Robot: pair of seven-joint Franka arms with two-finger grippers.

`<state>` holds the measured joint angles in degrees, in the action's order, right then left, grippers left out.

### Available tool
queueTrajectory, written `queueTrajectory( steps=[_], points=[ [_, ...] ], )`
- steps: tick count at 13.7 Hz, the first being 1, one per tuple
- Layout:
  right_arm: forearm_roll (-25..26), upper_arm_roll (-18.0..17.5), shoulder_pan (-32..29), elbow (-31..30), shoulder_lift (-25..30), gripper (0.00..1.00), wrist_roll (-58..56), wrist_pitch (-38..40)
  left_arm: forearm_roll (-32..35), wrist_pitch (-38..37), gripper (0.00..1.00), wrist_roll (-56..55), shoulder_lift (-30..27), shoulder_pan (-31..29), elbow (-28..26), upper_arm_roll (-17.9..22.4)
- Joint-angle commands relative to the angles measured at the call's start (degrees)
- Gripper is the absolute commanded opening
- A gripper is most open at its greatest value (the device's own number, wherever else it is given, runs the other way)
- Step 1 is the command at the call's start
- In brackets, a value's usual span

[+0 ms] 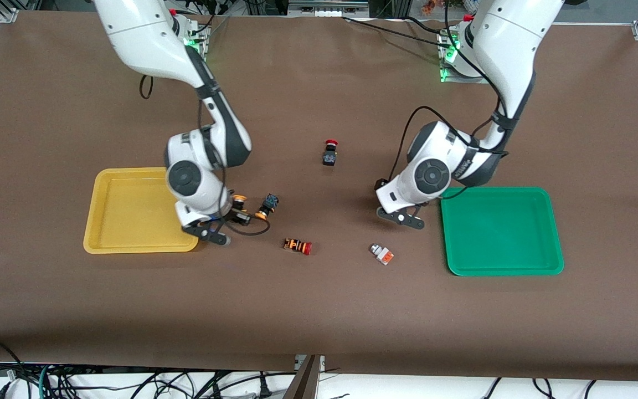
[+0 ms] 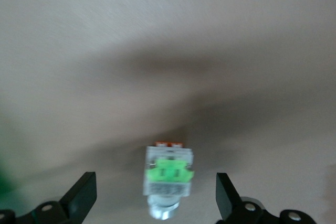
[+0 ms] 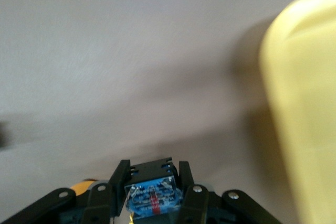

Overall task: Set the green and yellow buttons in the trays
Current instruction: 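Carry the yellow button to the yellow tray while the left gripper grasps the green-label button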

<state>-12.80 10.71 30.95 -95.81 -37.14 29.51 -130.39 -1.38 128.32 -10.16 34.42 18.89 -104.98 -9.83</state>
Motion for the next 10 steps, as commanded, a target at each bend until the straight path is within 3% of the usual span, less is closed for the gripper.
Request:
queueTrajectory(
  steps=[1,2,3,5,8,10],
  points=[
    [-1.2,-0.7,-8.3,2.9,2.9,0.00,-14.8,9.1,-0.8,3.4,1.00,-1.4,-1.3,1.3,-3.7,0.5],
    [-1.2,-0.3,-11.6,2.4,3.3,0.00,-21.5,9.5,-0.5,3.4,0.67,-0.8,-1.1,1.3,-3.6,0.5],
    [-1.2,0.2,-13.2,1.9,3.3,0.00,-25.3,9.8,-0.5,3.4,0.42,-1.1,-0.9,1.5,-3.6,0.5],
    [-1.2,1.8,-15.6,0.4,3.3,0.00,-30.9,9.6,-0.5,3.3,0.14,-1.0,-0.7,1.8,-3.4,0.6],
    [-0.8,2.1,-19.5,-1.6,2.6,0.00,-37.7,7.1,-0.5,2.2,0.08,-0.9,-1.4,1.5,-2.8,0.9],
    [-0.8,2.2,-21.6,-2.9,1.7,0.23,-42.7,3.2,-0.5,-4.3,0.09,-0.8,-3.7,0.4,-0.3,1.5]
  ],
)
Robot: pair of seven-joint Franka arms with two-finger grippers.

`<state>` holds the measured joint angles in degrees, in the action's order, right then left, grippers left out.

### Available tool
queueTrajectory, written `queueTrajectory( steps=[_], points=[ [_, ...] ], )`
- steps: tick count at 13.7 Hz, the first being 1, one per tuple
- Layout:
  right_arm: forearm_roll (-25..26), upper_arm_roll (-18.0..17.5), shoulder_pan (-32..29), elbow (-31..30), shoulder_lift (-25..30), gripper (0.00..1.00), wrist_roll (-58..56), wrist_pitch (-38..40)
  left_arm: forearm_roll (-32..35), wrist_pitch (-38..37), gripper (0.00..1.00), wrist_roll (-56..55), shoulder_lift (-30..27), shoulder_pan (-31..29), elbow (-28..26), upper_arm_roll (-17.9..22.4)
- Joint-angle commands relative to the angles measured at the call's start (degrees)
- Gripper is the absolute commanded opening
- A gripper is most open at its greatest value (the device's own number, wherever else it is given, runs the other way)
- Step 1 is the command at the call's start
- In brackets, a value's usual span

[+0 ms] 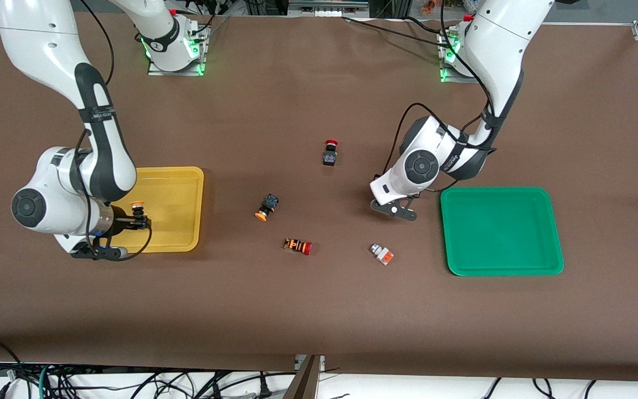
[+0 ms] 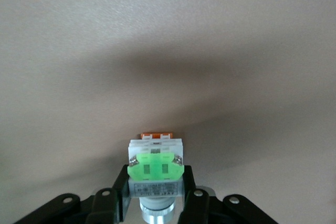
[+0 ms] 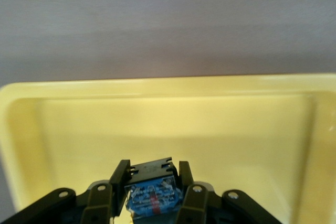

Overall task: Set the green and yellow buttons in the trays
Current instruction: 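Carry the yellow button to the yellow tray while the left gripper grasps the green-label button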

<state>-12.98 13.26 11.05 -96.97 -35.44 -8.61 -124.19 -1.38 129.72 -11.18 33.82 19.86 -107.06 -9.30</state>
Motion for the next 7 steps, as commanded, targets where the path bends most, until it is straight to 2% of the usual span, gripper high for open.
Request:
queueTrajectory(
  steps=[1,2,3,4,5,7],
  points=[
    [-0.6,-0.4,-3.3,-1.8,-0.1,0.36,-7.1,-3.4,-0.5,-10.2,0.09,0.3,-3.5,-1.6,4.2,1.1],
    [-0.7,-0.4,-4.1,-1.8,-0.1,0.58,-8.7,-3.5,-0.4,-14.5,0.09,0.4,-3.5,-2.8,7.4,1.1],
    [-0.6,-0.3,-4.6,-1.7,0.0,0.75,-9.0,-3.4,0.3,-18.1,0.08,1.5,-3.4,-4.1,10.0,1.1],
    [-0.6,-0.3,-4.7,-1.6,0.2,0.85,-9.0,-3.2,4.1,-19.5,0.08,4.2,-3.3,-5.4,11.2,1.1],
    [-0.6,-0.3,-4.6,-1.3,0.5,0.89,-8.4,-3.0,8.1,-19.6,0.09,7.4,-3.1,-6.8,11.3,1.1],
    [-0.6,-0.9,-3.5,-0.8,1.2,0.89,-6.7,-2.9,13.9,-19.2,0.09,14.0,-2.4,-10.0,11.3,1.1]
  ],
)
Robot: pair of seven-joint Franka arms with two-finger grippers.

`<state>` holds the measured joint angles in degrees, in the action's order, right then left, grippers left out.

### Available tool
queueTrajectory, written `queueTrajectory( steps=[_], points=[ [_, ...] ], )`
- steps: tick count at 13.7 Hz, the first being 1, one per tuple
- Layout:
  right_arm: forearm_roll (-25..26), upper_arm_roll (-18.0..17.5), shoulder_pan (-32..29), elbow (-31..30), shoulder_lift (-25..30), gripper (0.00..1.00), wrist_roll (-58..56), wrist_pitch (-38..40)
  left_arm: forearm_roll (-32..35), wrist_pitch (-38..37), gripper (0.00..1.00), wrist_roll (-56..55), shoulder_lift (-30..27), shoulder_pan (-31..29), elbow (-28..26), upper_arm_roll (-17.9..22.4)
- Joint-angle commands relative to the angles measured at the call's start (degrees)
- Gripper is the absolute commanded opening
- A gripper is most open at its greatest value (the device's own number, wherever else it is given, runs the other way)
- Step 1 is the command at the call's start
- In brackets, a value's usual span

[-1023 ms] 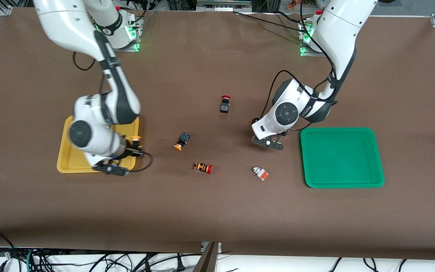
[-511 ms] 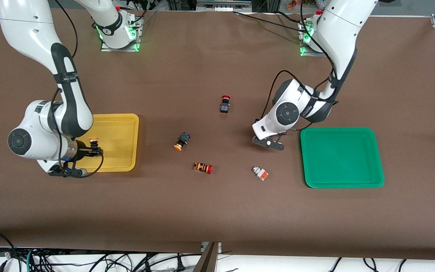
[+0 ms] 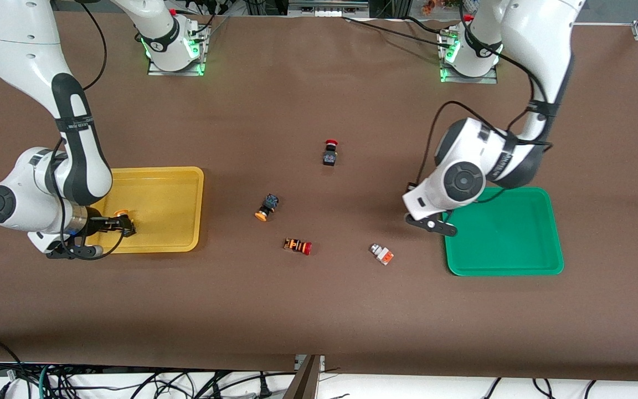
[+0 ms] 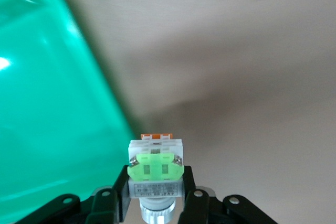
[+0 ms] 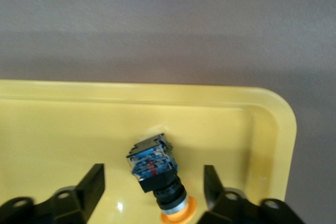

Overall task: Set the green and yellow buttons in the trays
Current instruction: 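Release the yellow button in the yellow tray while the left gripper drops its button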

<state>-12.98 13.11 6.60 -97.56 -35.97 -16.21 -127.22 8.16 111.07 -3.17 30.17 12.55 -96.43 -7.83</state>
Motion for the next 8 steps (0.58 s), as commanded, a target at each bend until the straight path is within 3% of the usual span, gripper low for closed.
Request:
queueTrajectory(
  steps=[1,6,7,8],
  points=[
    [-0.6,-0.7,3.0,0.4,2.0,0.88,4.1,0.2,5.9,-0.3,0.09,9.3,1.6,-4.5,0.7,-0.3],
    [-0.6,-0.7,16.8,0.5,2.9,0.88,31.6,0.6,6.9,5.8,0.25,20.5,6.1,-9.5,0.1,-0.4],
    [-0.6,-0.7,19.8,0.5,2.9,0.88,37.4,0.6,6.9,5.7,0.46,20.5,6.1,-9.4,0.1,-0.3],
    [-0.6,-0.7,22.6,0.6,2.7,0.88,43.1,0.1,6.6,5.6,0.99,20.2,6.1,-9.4,0.1,-0.4]
  ],
)
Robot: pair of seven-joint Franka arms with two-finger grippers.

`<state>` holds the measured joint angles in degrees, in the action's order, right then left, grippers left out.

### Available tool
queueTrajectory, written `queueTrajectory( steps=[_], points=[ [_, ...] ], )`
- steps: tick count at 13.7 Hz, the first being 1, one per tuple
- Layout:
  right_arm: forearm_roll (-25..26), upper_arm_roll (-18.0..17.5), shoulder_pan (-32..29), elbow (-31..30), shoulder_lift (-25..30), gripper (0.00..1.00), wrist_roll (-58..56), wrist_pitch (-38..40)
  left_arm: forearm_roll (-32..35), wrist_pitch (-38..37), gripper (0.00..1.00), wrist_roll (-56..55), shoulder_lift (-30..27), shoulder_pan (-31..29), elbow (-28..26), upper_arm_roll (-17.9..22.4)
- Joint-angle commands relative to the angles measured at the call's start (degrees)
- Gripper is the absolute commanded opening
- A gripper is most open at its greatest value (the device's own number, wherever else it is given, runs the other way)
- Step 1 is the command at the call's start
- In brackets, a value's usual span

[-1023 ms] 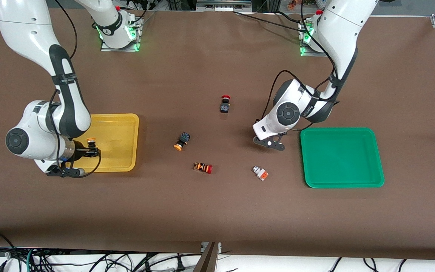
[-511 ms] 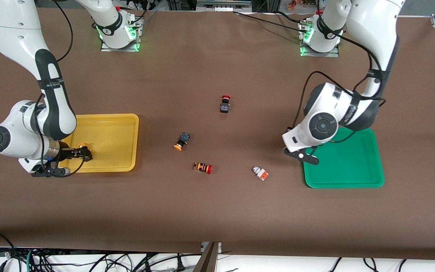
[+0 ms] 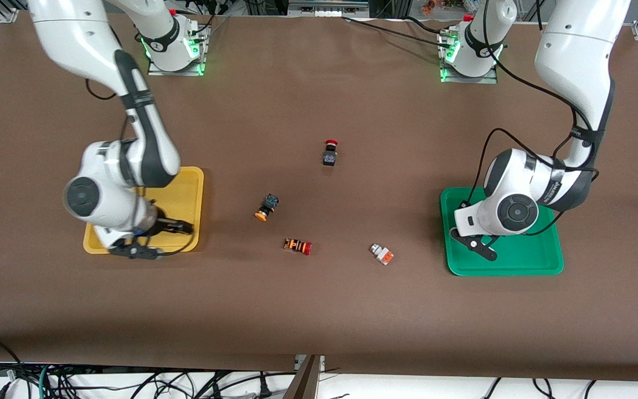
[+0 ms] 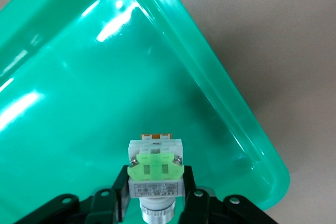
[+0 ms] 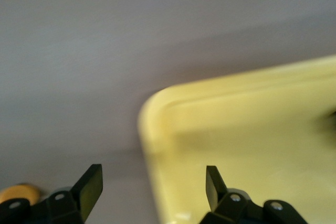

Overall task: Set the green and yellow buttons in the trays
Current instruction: 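Release the yellow button in the yellow tray while the left gripper drops its button, then grasp another yellow button with the right gripper while the left gripper reaches the orange button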

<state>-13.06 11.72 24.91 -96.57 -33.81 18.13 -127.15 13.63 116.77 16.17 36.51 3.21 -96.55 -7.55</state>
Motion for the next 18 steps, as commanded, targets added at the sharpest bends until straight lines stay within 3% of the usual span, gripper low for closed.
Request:
queueTrajectory(
  steps=[1,4,6,8,12,15,18],
  points=[
    [-0.3,0.7,7.1,0.1,0.2,0.88,14.4,-0.3,1.1,-0.5,1.00,1.1,-0.6,-0.1,0.3,-0.7],
    [-0.4,0.7,11.6,2.9,-1.8,0.88,26.6,-1.7,0.3,-1.1,1.00,0.9,-3.1,0.2,1.4,-2.4],
    [-0.7,0.6,12.8,3.3,-3.0,0.88,32.0,-4.4,-0.5,-1.2,1.00,0.2,-3.5,0.7,6.0,-6.2],
    [-0.2,0.6,14.4,3.6,-4.5,0.88,38.0,-5.9,-1.8,-1.2,1.00,-1.2,-2.9,1.6,10.2,-7.3],
    [0.1,0.6,16.3,6.0,-7.1,0.86,44.5,-6.1,-16.1,-0.6,1.00,-8.5,-0.5,1.9,13.7,-7.3],
    [0.9,0.8,17.4,6.0,-7.5,0.86,46.4,-6.4,-15.6,-0.6,1.00,-24.6,3.2,4.7,16.6,-6.7],
    [0.9,0.8,17.5,6.0,-8.9,0.86,47.3,-9.0,-17.2,6.8,1.00,-40.4,7.0,5.3,17.8,-6.6]
  ],
)
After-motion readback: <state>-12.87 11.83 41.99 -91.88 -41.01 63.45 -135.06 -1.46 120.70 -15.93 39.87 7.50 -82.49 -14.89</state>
